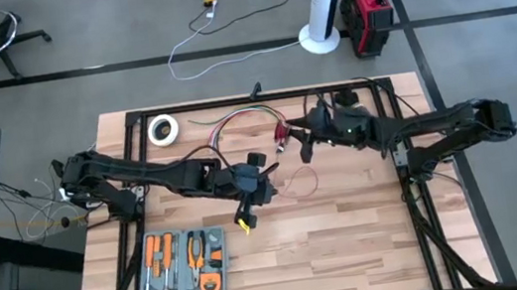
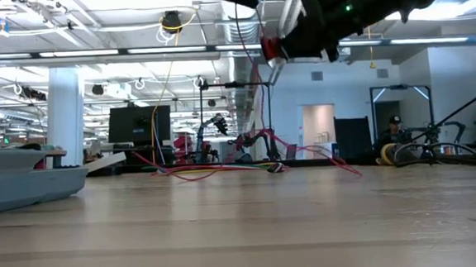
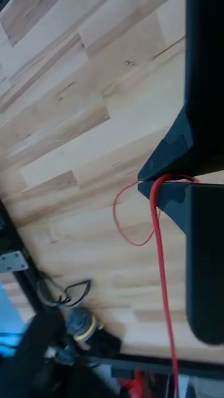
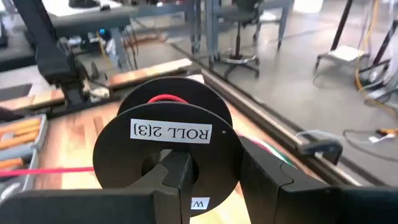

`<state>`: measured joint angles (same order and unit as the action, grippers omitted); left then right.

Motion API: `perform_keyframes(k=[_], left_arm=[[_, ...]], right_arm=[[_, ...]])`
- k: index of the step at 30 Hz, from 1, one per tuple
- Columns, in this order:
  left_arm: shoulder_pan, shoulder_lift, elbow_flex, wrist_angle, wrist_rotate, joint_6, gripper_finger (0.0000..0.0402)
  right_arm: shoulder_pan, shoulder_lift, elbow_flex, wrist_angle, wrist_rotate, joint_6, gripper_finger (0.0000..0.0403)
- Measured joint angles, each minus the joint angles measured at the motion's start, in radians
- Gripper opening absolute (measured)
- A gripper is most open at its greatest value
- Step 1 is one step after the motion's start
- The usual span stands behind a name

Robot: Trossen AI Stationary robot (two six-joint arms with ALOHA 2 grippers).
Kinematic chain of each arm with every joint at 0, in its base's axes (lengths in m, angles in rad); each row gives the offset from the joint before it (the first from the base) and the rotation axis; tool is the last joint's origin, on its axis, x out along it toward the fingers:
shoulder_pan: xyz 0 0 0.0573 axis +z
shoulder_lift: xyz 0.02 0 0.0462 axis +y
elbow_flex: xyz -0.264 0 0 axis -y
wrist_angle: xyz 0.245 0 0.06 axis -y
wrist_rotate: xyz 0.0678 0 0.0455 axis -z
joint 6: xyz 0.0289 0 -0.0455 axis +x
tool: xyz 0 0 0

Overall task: Coil cords
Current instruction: Coil the red wire on the black spool

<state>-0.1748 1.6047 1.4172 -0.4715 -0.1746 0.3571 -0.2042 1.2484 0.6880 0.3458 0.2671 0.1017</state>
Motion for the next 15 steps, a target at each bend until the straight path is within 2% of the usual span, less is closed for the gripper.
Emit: perform_keyframes(k=[5,15], left_arm=[[0.017,0.000,0.045,-0.052,-0.013,0.025,0.0000],[0.033,0.000,0.119,-0.117,-0.048,0.066,0.0000]], right_arm=[[-0.022,0.000,0.000,-0.048,-0.098,0.004,0.0108],[-0.018,0.000,0.000,-0.118,-0.221,-0.003,0.0108]])
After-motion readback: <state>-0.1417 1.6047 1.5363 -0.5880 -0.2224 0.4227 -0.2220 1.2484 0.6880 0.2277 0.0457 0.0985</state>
